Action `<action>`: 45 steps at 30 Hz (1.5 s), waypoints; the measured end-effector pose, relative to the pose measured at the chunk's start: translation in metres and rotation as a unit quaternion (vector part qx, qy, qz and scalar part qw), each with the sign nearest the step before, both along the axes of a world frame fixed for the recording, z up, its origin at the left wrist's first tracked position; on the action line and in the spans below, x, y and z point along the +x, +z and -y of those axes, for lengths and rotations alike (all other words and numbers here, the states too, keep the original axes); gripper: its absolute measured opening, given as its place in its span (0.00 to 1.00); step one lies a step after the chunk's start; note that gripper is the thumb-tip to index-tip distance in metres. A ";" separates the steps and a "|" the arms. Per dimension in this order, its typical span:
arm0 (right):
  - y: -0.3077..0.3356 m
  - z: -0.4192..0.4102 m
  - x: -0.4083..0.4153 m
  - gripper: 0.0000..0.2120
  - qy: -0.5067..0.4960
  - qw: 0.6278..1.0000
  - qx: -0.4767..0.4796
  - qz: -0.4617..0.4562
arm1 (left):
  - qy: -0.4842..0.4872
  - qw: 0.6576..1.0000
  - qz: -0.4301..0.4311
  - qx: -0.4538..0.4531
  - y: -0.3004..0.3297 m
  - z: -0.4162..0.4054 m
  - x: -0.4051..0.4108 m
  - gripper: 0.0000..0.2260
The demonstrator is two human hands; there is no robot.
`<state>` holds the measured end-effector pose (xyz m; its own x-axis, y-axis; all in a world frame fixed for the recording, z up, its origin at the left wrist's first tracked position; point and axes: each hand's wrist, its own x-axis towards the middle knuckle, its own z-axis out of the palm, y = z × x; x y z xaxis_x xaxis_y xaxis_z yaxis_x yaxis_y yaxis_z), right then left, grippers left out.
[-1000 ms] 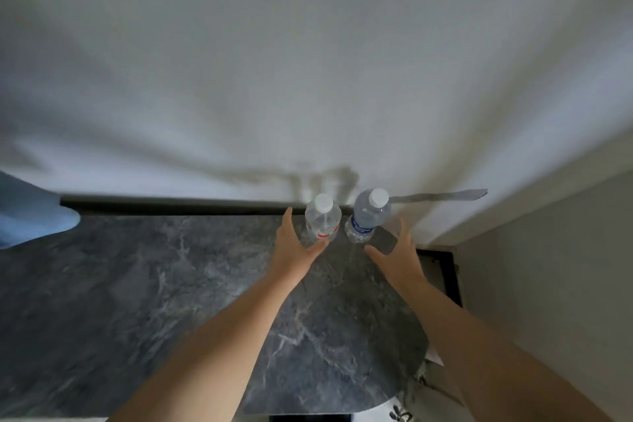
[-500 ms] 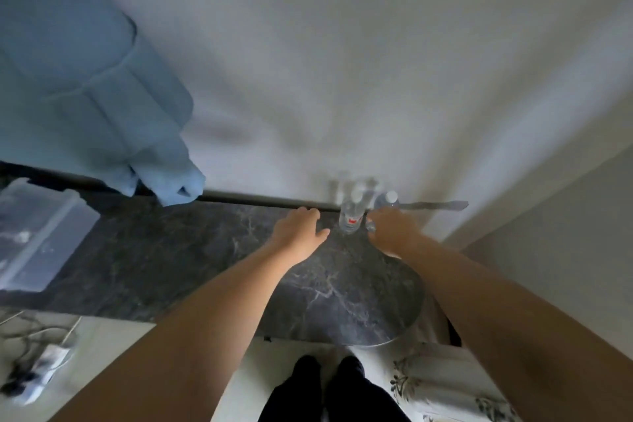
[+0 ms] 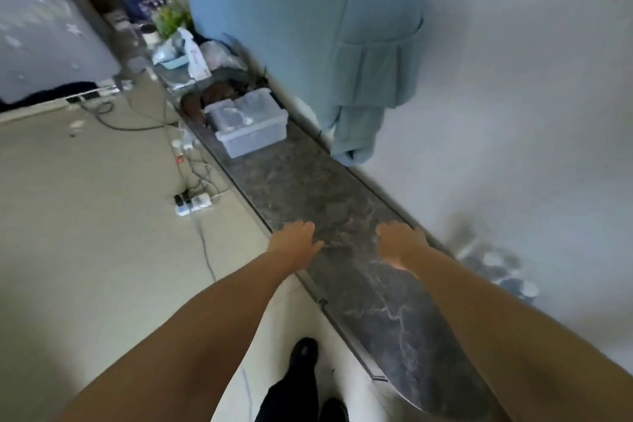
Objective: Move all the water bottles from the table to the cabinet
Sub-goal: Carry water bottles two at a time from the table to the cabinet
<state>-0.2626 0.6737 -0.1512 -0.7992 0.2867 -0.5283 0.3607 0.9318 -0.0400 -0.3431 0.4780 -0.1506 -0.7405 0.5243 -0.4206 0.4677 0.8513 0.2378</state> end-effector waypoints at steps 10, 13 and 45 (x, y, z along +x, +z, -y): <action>0.010 0.209 -0.108 0.17 0.290 0.954 -0.047 -0.053 | 0.332 0.943 -0.024 0.014 0.021 0.220 0.007 0.20; 0.011 0.275 -0.132 0.22 0.359 0.929 -0.069 -0.066 | 0.402 0.915 -0.026 0.019 0.022 0.280 0.005 0.20; 0.024 0.866 -0.518 0.21 0.552 0.829 -0.059 -0.062 | 0.659 0.743 -0.052 0.098 0.011 0.817 -0.292 0.18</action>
